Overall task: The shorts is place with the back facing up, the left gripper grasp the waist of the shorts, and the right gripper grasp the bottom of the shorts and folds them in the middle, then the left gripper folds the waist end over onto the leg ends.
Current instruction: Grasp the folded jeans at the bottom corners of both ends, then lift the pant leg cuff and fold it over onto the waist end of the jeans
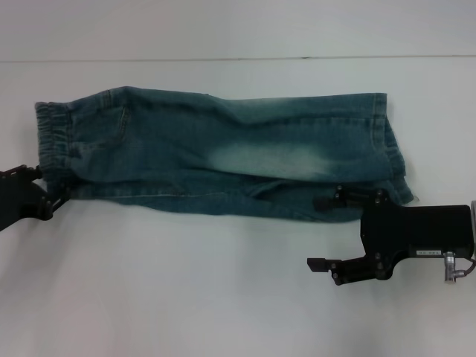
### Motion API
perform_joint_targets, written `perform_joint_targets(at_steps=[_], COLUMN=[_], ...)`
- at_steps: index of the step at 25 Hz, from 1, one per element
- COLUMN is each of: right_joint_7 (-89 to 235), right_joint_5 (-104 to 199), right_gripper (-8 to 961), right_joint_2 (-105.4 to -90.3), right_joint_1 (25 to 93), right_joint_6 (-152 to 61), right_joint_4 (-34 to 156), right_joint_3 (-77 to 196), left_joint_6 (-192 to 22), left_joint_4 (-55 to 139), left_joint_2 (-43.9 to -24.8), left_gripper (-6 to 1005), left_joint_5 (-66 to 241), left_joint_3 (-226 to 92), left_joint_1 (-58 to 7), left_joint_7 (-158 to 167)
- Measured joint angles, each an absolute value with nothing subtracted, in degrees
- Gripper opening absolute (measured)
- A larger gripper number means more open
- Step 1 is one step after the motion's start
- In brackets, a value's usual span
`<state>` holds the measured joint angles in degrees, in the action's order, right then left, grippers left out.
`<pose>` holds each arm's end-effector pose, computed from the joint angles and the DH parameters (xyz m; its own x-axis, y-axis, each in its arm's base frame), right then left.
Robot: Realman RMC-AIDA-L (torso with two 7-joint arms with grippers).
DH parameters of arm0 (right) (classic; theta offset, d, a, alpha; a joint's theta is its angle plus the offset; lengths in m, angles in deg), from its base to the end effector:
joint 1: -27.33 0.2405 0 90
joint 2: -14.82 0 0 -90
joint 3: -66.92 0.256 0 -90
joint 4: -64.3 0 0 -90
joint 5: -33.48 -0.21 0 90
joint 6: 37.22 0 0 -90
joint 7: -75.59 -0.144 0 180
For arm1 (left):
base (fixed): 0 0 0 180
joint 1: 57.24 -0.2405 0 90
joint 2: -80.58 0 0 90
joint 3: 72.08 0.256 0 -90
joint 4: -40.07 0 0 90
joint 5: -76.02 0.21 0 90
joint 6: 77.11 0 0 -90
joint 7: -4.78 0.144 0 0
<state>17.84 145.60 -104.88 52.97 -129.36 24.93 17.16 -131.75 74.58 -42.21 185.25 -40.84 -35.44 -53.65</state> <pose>0.2649 0.2971 -0.0208 0.9133 -0.0080 -0.4072 -0.0912 -0.9784 -0.1854 -0.3733 0.3265 0.0073 0.8336 0.3777 0.4032 0.5479 -0.4714 -0.6911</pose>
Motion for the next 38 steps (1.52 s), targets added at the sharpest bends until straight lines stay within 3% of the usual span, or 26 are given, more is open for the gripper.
perform_joint_targets(at_steps=[1, 17, 29, 38], right_joint_7=[17.8, 18.6, 25.9, 37.3], right_joint_5=[145.6, 142.7, 131.7, 122.0], right_gripper=[922, 902, 887, 714], right_joint_2=[-104.88, -105.06, -105.33, -105.94], right_joint_1=[52.9, 52.6, 58.0, 64.6], right_joint_6=[-129.2, -125.9, -111.2, -100.3], right_joint_4=[24.9, 27.2, 40.1, 53.2], right_joint_3=[17.2, 21.3, 21.0, 20.9], left_joint_6=[-132.8, -137.4, -140.3, -142.7], left_joint_4=[74.8, 78.6, 92.6, 102.6], left_joint_2=[-42.18, -42.34, -43.22, -43.26], left_gripper=[507, 174, 118, 116], left_joint_5=[185.2, 185.9, 191.7, 195.2], left_joint_3=[-41.0, -40.2, -33.7, -27.5], left_joint_1=[-35.5, -36.0, -36.0, -35.0], left_joint_7=[-53.6, -55.7, -71.2, -81.3])
